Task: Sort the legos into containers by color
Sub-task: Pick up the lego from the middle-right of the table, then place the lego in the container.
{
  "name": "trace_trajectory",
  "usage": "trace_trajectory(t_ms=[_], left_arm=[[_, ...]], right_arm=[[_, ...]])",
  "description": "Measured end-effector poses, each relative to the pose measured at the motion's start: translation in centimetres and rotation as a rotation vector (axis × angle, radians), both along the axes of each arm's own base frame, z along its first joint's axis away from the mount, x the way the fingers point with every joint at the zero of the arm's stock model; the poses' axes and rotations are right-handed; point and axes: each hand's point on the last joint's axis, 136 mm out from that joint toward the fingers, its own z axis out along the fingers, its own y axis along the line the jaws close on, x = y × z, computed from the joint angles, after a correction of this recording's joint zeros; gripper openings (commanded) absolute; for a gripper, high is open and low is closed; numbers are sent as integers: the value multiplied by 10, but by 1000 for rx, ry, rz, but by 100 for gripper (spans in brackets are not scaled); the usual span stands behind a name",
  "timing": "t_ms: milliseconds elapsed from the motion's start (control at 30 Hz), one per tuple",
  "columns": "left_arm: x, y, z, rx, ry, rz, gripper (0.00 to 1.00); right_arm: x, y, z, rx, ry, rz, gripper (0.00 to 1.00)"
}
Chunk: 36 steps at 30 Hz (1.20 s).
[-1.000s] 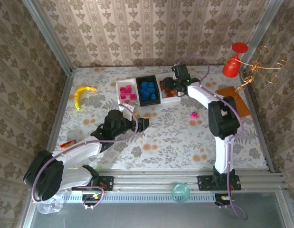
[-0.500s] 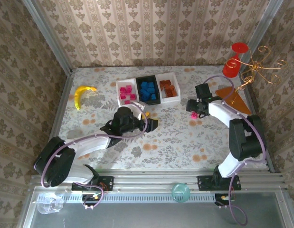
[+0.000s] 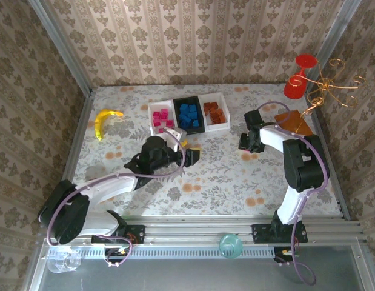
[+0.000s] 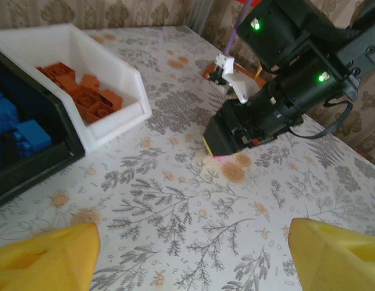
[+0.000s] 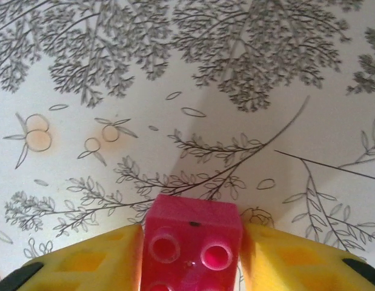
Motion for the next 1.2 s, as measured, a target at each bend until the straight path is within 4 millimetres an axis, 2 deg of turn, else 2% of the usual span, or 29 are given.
trace_trajectory(t_ms=[167, 233, 300, 400, 500, 600, 733, 800, 900, 1067, 1200], left_arm=[[9, 29, 15, -18, -46, 100, 83], [13, 43, 17, -22, -59, 147, 84], [17, 59, 19, -30, -66, 193, 84], [25, 84, 20, -43, -58, 272, 85], [34, 113, 22, -52, -36, 360, 85], [40, 144, 21, -53, -3, 452, 85], [41, 178, 13, -34, 52, 554, 85], [39, 191, 8, -23, 76, 590, 86], [34, 200, 4, -22, 91, 614, 85], [26, 198, -3, -23, 117, 595, 86], [24, 196, -6, -22, 128, 579, 85]], right_arm=[[4, 19, 5, 74, -30, 40, 31], [3, 35, 11, 115, -51, 78, 31], [5, 59, 23, 162, -90, 132, 31], [7, 106, 44, 228, -144, 233, 30], [10, 163, 72, 301, -210, 349, 29], [18, 227, 109, 387, -303, 463, 29], [28, 294, 140, 466, -396, 571, 29], [34, 318, 144, 490, -423, 600, 29], [47, 342, 139, 510, -444, 613, 29], [82, 364, 117, 502, -463, 600, 30], [105, 378, 107, 478, -491, 604, 36]])
